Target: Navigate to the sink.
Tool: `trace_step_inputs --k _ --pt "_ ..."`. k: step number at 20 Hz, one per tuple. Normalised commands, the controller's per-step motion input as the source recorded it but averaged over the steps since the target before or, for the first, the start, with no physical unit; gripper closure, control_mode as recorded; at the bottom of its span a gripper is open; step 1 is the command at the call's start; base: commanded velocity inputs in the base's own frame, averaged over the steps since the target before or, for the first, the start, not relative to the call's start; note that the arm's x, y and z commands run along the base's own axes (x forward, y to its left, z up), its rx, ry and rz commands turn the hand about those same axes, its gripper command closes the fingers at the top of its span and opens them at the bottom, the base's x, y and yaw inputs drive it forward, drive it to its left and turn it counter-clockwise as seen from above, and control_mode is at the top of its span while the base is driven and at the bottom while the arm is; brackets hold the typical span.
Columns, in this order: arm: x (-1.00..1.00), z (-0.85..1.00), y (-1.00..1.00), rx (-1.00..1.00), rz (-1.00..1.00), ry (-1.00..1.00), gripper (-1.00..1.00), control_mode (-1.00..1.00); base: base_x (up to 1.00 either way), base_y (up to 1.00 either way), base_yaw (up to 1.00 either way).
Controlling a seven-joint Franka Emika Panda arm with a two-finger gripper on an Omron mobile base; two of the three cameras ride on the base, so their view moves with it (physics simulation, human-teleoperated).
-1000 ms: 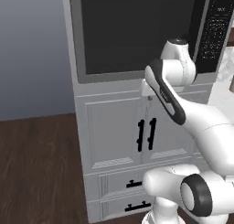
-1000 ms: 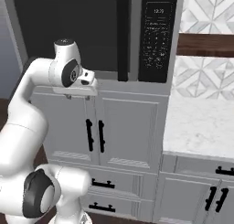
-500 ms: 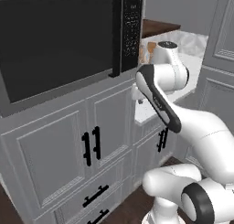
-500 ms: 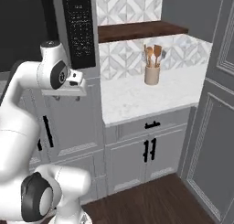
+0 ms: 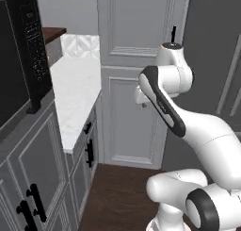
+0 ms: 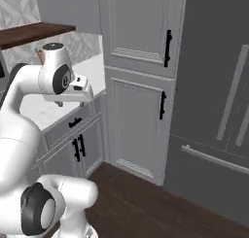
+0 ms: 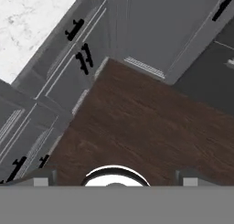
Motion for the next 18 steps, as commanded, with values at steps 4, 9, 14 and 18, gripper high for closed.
trace_step_inputs --k 4,9,14,18 --pt "0.00 0.00 0.00 0.00 0.00 0.00 -1.00 1.00 0.00 0.17 -1.00" --pt "0.00 0.00 0.00 0.00 0.00 0.00 -1.00 1.00 0.00 0.17 -1.00" --pt "0.00 0.00 0.00 0.00 0.00 0.00 -1.00 1.00 0.00 0.14 -1.00" --pt "0.00 0.00 0.00 0.00 0.00 0.00 -1.00 1.00 0.00 0.12 -1.00"
